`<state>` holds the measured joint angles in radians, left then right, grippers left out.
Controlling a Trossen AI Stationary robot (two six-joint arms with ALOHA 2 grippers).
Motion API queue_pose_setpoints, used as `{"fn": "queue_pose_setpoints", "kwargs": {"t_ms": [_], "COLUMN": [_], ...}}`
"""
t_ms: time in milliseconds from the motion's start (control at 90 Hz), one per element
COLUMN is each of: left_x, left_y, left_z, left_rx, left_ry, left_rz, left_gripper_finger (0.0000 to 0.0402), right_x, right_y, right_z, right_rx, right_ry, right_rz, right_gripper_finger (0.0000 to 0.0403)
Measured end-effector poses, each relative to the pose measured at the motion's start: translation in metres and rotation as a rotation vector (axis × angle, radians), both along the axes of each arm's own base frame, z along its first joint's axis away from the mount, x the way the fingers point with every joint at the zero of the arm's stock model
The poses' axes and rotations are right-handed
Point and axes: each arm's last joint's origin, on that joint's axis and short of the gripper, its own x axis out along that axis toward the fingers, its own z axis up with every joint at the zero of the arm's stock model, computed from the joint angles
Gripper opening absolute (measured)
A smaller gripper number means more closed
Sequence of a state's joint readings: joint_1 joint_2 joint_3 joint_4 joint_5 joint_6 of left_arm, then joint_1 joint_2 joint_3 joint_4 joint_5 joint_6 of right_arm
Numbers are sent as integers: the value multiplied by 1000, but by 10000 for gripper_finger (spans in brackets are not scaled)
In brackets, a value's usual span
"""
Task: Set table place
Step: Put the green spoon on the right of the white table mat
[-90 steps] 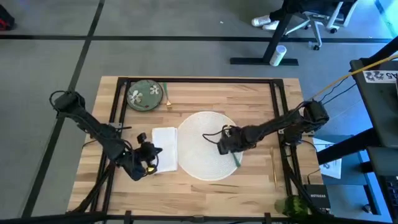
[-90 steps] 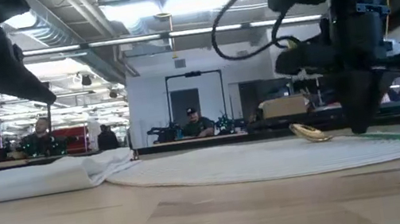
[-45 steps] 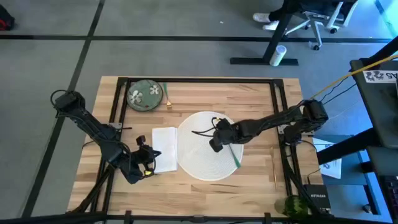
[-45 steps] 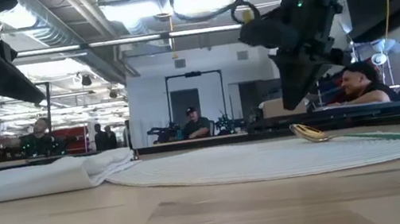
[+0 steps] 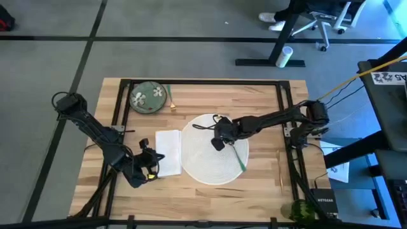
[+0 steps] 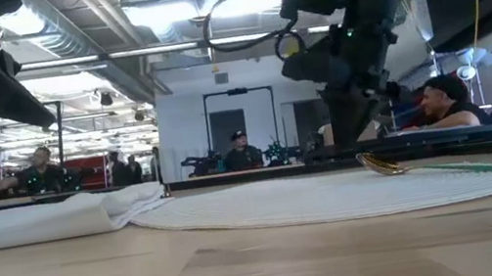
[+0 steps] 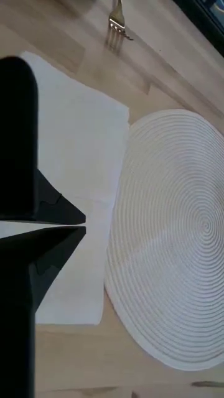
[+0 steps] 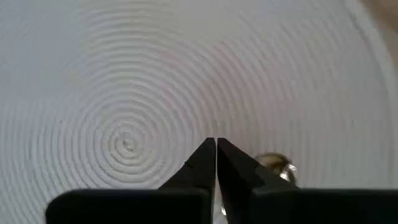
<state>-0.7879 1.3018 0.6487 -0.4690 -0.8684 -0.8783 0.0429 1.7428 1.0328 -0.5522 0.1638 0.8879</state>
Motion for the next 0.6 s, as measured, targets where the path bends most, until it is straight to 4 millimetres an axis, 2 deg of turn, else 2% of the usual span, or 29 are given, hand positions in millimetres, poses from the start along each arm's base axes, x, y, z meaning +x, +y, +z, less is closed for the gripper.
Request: {"fn": "queue_pose_setpoints", "kwargs": {"t_ms": [167, 600], "left_x": [0, 0], "left_y": [0, 0], "left_z": [0, 0], "left_rx": [-3, -2], "left_ry": [-1, 1], "left_rz": [3, 3], "left_gripper_finger": [0, 0], "right_x": [1, -6], "right_y": [1, -3], "right_z": [-9, -10], "right_rx": [12, -23], "right_ry": [30, 102], "right_rz": [8, -12], "right_gripper_finger": [0, 0]}}
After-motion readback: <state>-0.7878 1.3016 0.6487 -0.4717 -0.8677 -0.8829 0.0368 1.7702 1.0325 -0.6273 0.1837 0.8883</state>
